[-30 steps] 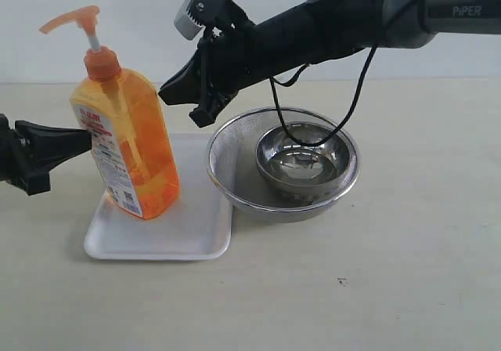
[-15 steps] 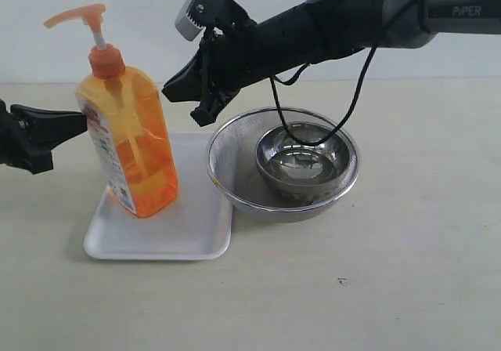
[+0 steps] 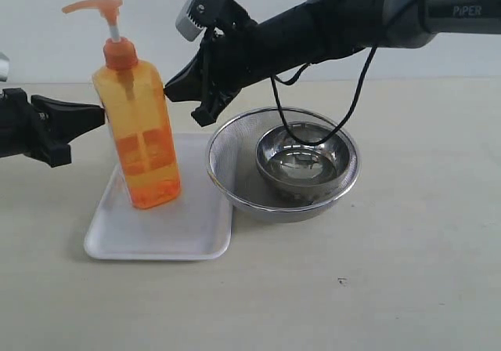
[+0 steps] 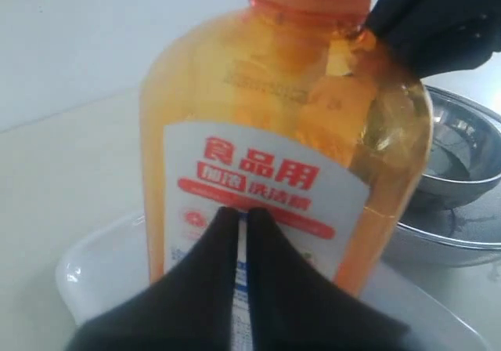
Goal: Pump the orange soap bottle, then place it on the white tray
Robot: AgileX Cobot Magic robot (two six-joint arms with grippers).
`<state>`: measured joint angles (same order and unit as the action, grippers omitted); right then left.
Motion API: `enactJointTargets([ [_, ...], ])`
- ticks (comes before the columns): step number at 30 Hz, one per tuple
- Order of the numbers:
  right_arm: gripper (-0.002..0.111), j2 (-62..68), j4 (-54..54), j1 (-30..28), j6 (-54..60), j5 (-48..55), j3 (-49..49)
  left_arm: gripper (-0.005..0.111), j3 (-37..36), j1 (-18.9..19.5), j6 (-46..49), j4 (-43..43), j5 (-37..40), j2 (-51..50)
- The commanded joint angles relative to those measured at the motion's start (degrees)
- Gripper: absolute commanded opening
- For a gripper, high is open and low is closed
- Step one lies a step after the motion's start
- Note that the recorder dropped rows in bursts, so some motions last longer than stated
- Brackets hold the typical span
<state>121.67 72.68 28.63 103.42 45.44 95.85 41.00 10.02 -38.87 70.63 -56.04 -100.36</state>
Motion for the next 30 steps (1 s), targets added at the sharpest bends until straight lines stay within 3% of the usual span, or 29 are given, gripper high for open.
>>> enactJointTargets([
  [1, 0.000, 0.13, -0.15, 0.02, -0.53, 3.41, 0.25, 0.005, 0.37, -0.57, -0.50, -1.03, 1.53, -0.09],
  [21, 0.000, 0.13, -1.54, 0.02, -1.93, 5.40, 0.25, 0.005, 5.02, -0.57, -0.91, -1.35, 3.75, -0.82],
  [30, 0.000, 0.13, -1.70, 0.02, -1.93, 6.44, 0.25, 0.005, 5.46, -0.57, -1.32, -1.46, 0.22, -5.65],
])
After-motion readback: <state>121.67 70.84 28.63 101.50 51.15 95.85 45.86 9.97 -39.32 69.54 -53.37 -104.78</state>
